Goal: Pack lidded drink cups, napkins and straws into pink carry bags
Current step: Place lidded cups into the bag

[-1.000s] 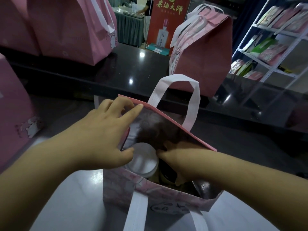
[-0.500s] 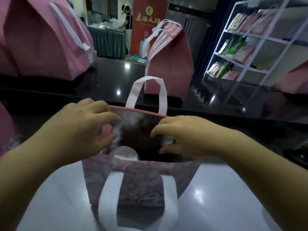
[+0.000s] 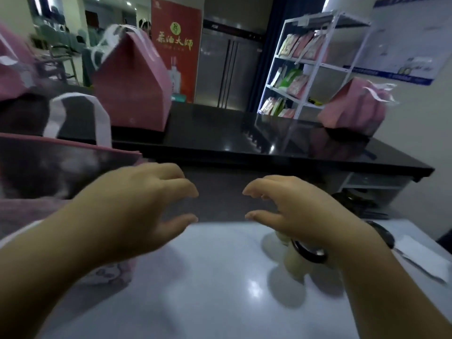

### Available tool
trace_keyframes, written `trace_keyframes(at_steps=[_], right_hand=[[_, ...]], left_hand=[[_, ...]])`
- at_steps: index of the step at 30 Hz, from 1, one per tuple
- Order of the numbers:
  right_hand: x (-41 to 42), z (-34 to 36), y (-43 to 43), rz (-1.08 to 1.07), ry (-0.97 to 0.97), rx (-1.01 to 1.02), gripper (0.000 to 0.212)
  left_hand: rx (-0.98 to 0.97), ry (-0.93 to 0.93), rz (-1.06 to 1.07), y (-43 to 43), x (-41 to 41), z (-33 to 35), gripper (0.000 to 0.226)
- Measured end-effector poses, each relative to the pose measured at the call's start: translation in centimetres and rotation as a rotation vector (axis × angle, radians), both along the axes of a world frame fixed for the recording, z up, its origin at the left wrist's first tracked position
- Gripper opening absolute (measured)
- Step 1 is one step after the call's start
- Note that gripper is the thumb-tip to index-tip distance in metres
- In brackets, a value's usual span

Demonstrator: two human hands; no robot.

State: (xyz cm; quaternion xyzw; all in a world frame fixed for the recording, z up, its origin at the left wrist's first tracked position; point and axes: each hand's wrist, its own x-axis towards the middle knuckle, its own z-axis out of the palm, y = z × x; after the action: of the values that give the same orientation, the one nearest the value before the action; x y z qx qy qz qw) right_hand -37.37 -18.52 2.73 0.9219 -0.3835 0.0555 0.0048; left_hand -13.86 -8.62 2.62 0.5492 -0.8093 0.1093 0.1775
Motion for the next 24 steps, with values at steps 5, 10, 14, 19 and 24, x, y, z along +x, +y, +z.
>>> trace_keyframes(at_steps=[5, 10, 14, 19, 24], right_hand=[[-10.9, -2.6, -0.4, -0.129, 0.049, 0.078, 0.038], [-20.8, -4.9, -1.1, -0.321, 0.038, 0.126, 0.032], [-27.7, -6.7, -2.6, -0.446, 0.010, 0.168, 0.030], [-35.6, -9.1, -5.8, -0.573, -0.024, 0.222, 0.038], [-42.7, -11.5, -9.9, -0.722, -0.047, 0.215, 0.040]], left_hand=[[0.048, 0.062, -0.072, -2.7, -11.1, -4.7, 0.044], [0.143, 0.088, -0.131, -5.2, -20.3, -7.3, 0.038], [0.163, 0.089, -0.201, -8.2, -26.5, -7.9, 0.032], [0.148, 0.108, -0.277, -13.3, -33.9, -8.1, 0.027], [0.145, 0.139, -0.374, -19.3, -42.3, -8.7, 0.024]])
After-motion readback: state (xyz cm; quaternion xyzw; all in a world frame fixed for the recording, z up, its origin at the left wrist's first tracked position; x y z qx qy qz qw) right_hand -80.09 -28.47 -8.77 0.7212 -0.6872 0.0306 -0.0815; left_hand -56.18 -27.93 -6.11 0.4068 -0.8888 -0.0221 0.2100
